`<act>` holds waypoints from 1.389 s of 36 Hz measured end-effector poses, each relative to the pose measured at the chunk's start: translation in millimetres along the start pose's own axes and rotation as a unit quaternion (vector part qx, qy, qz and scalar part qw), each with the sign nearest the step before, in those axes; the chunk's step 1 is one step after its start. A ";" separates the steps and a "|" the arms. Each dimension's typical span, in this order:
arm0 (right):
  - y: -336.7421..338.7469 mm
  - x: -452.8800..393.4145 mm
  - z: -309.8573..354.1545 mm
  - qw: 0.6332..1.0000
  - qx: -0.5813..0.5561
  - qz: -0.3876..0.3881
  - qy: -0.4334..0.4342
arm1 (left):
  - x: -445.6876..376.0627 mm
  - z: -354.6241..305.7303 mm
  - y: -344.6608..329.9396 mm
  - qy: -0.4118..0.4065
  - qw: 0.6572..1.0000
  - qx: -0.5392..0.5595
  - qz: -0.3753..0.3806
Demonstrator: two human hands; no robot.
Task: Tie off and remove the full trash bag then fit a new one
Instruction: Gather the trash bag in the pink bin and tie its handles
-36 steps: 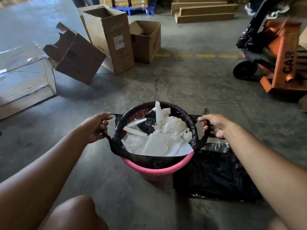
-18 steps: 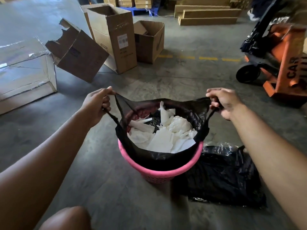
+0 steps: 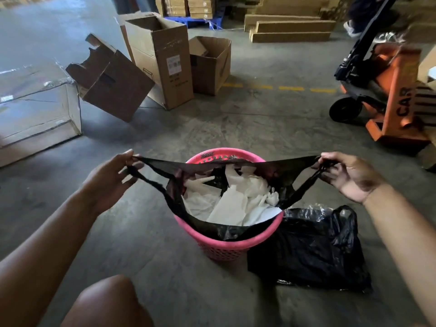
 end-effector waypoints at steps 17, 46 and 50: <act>-169.6 -15.0 -4.7 0.762 0.613 0.009 0.209 | -46.0 40.6 -181.2 -0.135 0.868 -0.389 0.277; -163.6 -15.8 -25.6 0.809 0.494 -0.054 0.313 | -68.6 71.5 -190.2 0.035 0.929 -0.197 0.311; -148.1 -24.7 -21.3 0.878 0.394 -0.078 0.261 | -67.9 67.0 -176.2 0.051 0.945 -0.124 0.299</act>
Point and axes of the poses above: each hand's wrist, its own x-axis away from the middle knuckle, its own y-axis out of the back of the hand, z = x × y, the point moved 5 cm from there along -x, towards the middle knuckle, and after that the axes turned 15 degrees about z, right-handed, at the moved point
